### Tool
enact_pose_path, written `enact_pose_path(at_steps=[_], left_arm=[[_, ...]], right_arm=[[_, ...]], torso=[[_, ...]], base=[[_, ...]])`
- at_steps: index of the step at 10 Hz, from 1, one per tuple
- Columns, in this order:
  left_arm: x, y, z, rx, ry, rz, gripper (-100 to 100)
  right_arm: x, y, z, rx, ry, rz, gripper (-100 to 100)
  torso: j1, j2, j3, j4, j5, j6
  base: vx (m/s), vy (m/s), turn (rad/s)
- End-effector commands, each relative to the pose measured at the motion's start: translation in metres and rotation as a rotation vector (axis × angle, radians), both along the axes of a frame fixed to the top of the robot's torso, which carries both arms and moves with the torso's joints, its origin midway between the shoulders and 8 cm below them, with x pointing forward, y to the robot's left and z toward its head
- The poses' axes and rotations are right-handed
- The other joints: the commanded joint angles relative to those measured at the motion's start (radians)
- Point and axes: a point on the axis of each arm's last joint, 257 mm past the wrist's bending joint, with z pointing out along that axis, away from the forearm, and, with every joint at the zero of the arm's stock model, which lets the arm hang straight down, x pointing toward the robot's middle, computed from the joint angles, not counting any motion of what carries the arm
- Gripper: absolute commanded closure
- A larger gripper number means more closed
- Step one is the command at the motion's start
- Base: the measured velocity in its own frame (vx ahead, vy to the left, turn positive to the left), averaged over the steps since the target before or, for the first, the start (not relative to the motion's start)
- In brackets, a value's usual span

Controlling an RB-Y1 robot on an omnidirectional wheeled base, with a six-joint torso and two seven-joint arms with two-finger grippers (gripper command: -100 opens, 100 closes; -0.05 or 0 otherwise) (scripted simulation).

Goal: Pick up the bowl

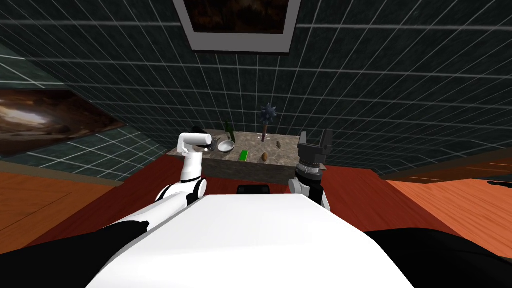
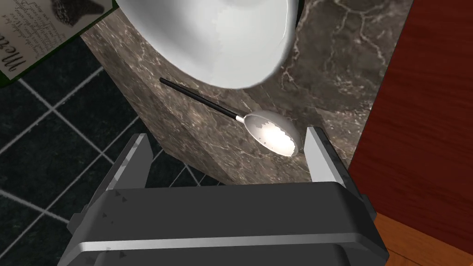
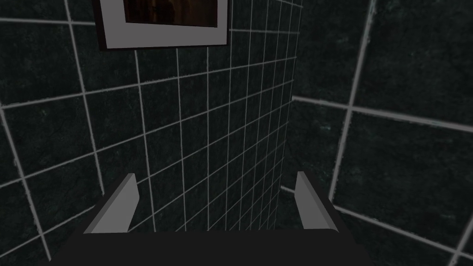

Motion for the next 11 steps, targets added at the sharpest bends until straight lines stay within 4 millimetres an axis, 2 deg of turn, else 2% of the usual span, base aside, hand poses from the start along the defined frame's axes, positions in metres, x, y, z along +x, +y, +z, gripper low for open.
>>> enact_pose_path(at_steps=[1,2,3,7,8,9,10,11], left_arm=[[-0.012,0.005,-0.013,-0.008,0.069,0.005,-100],[-0.022,0.006,-0.024,-0.014,0.123,0.01,-100],[-0.023,0.006,-0.025,-0.015,0.129,0.011,-100],[-0.057,0.011,-0.063,-0.034,0.29,0.025,-100],[-0.051,0.013,-0.055,-0.031,0.265,0.022,-100],[-0.053,0.013,-0.056,-0.032,0.272,0.023,0],[-0.051,0.013,-0.065,-0.032,0.271,0.024,-100],[-0.05,0.013,-0.069,-0.033,0.271,0.024,-100]], right_arm=[[0.0,0.0,0.0,0.0,0.0,0.0,0],[0.0,0.0,0.0,0.0,0.0,0.0,0],[0.0,0.0,0.0,0.0,0.0,0.0,0],[0.0,0.0,0.0,0.0,0.0,0.0,0],[0.0,0.0,0.0,0.0,0.0,0.0,0],[0.0,0.0,0.0,0.0,0.0,0.0,0],[0.0,0.0,0.0,0.0,0.0,0.0,0],[0.0,0.0,0.0,0.0,0.0,0.0,0]], torso=[[0.0,0.0,0.0,0.0,0.0,0.0],[0.0,0.0,0.0,0.0,0.0,0.0],[0.0,0.0,0.0,0.0,0.0,0.0],[0.001,0.001,0.001,0.0,0.0,0.0],[0.001,0.002,0.001,0.0,0.0,0.0],[0.002,0.003,0.002,0.001,0.0,0.0],[0.003,0.004,0.002,0.001,0.001,0.0],[0.004,0.005,0.003,0.001,0.001,0.0]], base=[[0.066,-0.044,-0.061],[0.072,-0.058,-0.07],[0.053,-0.038,-0.013],[0.048,-0.036,-0.039],[0.017,-0.014,0.0],[0.0,0.0,0.0],[0.005,0.009,-0.011],[0.006,0.021,-0.013]])
